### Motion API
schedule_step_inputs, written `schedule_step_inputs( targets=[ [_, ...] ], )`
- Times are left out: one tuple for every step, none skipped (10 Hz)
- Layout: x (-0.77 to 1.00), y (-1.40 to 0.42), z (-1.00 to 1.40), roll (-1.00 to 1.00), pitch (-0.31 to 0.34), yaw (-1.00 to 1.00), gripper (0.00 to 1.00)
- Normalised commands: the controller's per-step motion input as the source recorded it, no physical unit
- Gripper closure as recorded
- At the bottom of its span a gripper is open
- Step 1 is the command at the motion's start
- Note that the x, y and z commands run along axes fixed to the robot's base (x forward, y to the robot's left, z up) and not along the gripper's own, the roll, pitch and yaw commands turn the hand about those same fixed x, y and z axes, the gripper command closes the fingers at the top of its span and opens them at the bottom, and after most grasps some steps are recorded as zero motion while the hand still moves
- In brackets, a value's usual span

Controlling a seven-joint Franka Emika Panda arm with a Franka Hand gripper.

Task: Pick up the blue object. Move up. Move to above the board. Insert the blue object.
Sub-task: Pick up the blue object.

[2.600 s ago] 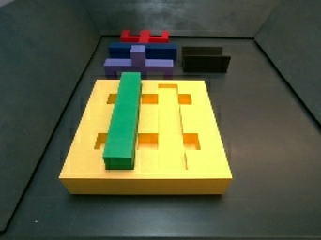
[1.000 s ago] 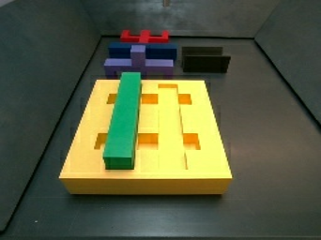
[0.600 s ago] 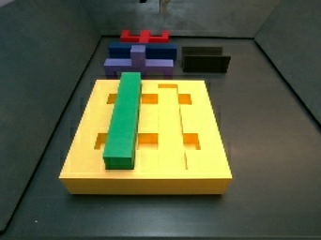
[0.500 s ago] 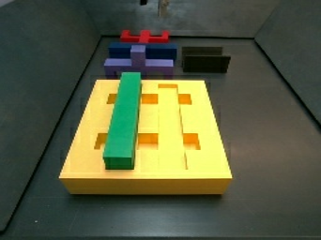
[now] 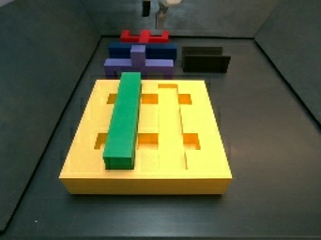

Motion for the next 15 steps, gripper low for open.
schedule_step_inputs(
  targets=[
    [0.00,0.10,-0.30,-0.01,0.000,-0.53,0.00],
    [0.00,0.19,-0.25,-0.06,0.000,-0.51,0.00],
    [0.00,0.25,-0.25,-0.10,0.000,-0.49,0.00],
    [0.03,0.25,-0.23,-0.16,0.000,-0.45,0.00],
    [0.16,0.11,-0.30,-0.23,-0.014,-0.37,0.00],
    [0.23,0.01,-0.35,-0.27,-0.037,-0.33,0.00],
    [0.23,0.00,-0.37,-0.26,-0.041,-0.33,0.00],
    [0.13,0.05,-0.43,-0.28,-0.077,-0.35,0.00],
    [0.03,0.12,-0.37,-0.21,-0.047,-0.35,0.00],
    [0.00,0.15,-0.27,-0.19,-0.031,-0.36,0.00],
    [0.00,0.09,-0.22,-0.17,-0.029,-0.34,0.00],
    [0.00,0.00,-0.20,-0.10,0.000,-0.27,0.00],
    [0.05,-0.04,-0.22,0.00,0.000,-0.23,0.00],
    [0.06,-0.03,-0.28,0.00,0.000,-0.23,0.00],
    [0.04,0.00,-0.29,0.00,0.000,-0.22,0.00]
  ],
)
